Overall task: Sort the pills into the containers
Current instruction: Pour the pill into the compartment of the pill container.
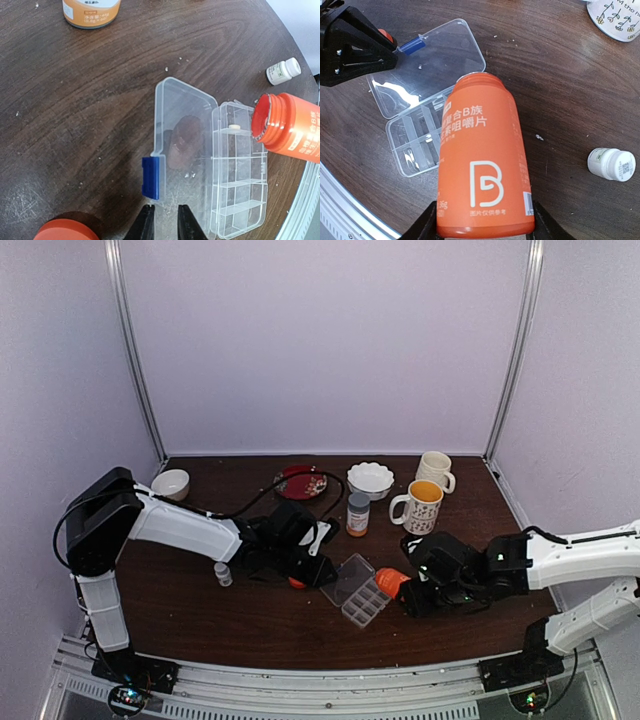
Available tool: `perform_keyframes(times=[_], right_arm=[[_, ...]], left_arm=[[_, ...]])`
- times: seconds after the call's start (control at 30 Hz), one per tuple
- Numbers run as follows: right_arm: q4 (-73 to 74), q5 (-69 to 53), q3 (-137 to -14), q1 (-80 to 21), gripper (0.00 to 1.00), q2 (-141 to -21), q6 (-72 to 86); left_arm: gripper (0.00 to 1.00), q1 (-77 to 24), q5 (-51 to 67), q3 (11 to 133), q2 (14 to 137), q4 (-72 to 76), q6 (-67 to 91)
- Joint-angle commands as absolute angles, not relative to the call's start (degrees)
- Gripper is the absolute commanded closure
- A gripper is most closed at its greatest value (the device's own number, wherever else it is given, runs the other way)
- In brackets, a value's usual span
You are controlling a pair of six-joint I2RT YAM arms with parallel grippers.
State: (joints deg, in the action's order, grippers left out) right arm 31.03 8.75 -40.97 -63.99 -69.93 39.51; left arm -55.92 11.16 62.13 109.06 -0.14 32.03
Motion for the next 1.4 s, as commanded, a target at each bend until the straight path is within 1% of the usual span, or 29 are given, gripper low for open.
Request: perform_keyframes(times=[0.0, 0.07, 0.2, 0.23, 0.3, 0.4, 0.47, 0.53, 0.63, 0.7, 0.77, 0.9, 0.97, 1.03, 1.17, 1.27, 1.37], right_arm=[[29.64, 8.46, -40.03, -63.11, 1.00, -68.58, 40.46], [33.98, 10.32, -42.99, -63.45, 1.00, -70.80, 40.14], [30.27, 8.69, -40.88, -63.03, 1.00, -69.15, 39.77], [31.37, 7.92, -41.69, -62.67, 1.00, -70.33, 39.51], [34.79, 10.15, -44.05, -63.44, 1.00, -71.33, 39.69], [30.58, 9.13, -41.78, -63.35, 1.00, -68.70, 39.56], [33.88, 7.64, -43.46, -62.36, 1.00, -70.72, 39.44], [36.87, 10.89, -46.01, -63.48, 1.00, -71.62, 39.41], [31.56, 10.14, -42.80, -63.39, 1.00, -67.96, 39.57], [32.88, 7.53, -42.98, -61.83, 1.00, -69.85, 39.14], [37.23, 9.59, -46.28, -62.34, 1.00, -72.37, 38.82], [30.88, 9.26, -42.36, -62.74, 1.00, -66.48, 39.60], [31.95, 7.78, -42.64, -61.43, 1.00, -68.47, 39.47], [36.87, 9.02, -45.33, -61.70, 1.00, -71.66, 39.04], [31.12, 7.85, -42.55, -62.34, 1.00, -68.30, 39.38], [34.02, 8.28, -43.62, -61.99, 1.00, -70.06, 39.68], [33.10, 8.49, -43.09, -62.41, 1.00, -68.45, 39.65]], left_arm=[[0.81, -55.59, 11.04, 62.84, 108.47, 1.06, 32.33], [0.81, -55.57, 10.96, 62.93, 108.53, 1.05, 32.34], [0.81, -55.56, 11.00, 63.08, 108.63, 0.97, 32.26], [0.81, -55.60, 11.03, 63.10, 108.63, 0.97, 32.26], [0.81, -55.57, 11.06, 63.11, 108.63, 0.97, 32.26], [0.81, -55.57, 11.03, 63.11, 108.63, 0.97, 32.21], [0.81, -55.61, 11.04, 63.11, 108.63, 0.88, 32.26], [0.81, -55.61, 11.02, 63.11, 108.63, 0.89, 32.26], [0.81, -55.63, 11.14, 63.11, 108.59, 0.97, 32.26], [0.81, -55.62, 11.11, 63.11, 108.62, 0.97, 32.26], [0.81, -55.61, 11.15, 63.11, 108.63, 1.04, 32.21], [0.81, -55.58, 11.23, 62.98, 108.63, 1.05, 32.23], [0.81, -55.58, 11.19, 63.02, 108.59, 1.05, 32.26], [0.81, -55.56, 11.19, 63.05, 108.63, 1.08, 32.24], [0.81, -55.62, 11.25, 63.02, 108.63, 1.19, 32.26], [0.81, -55.57, 11.21, 63.02, 108.63, 1.18, 32.34], [0.81, -55.63, 11.23, 63.02, 108.63, 1.14, 32.34]])
